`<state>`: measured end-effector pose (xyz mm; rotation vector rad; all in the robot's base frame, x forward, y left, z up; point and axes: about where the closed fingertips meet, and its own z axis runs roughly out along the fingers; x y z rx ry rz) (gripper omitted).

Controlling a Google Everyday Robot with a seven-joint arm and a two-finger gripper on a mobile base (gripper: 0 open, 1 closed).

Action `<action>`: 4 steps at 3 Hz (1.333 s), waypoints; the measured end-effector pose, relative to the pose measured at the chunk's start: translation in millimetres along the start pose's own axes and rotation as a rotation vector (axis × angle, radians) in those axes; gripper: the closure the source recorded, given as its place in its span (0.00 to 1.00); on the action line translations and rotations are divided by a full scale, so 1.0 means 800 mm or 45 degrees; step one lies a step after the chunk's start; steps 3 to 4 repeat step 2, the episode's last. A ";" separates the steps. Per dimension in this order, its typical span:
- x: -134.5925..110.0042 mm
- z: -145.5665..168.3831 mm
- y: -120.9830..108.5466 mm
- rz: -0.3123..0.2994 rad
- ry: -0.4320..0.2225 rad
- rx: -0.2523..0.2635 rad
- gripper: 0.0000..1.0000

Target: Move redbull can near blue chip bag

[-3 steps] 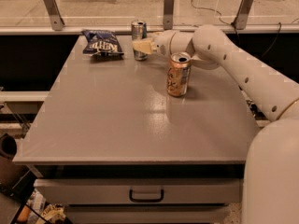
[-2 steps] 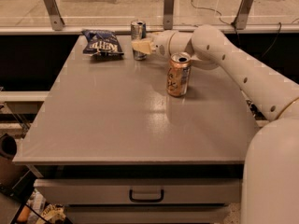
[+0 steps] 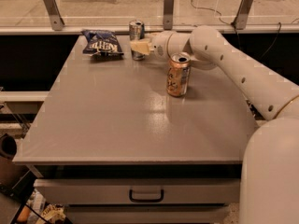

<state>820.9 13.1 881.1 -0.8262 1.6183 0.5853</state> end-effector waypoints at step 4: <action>0.000 0.003 0.003 0.001 0.000 -0.006 0.00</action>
Offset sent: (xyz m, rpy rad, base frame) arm 0.0000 0.0002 0.0000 0.0000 0.0001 0.0002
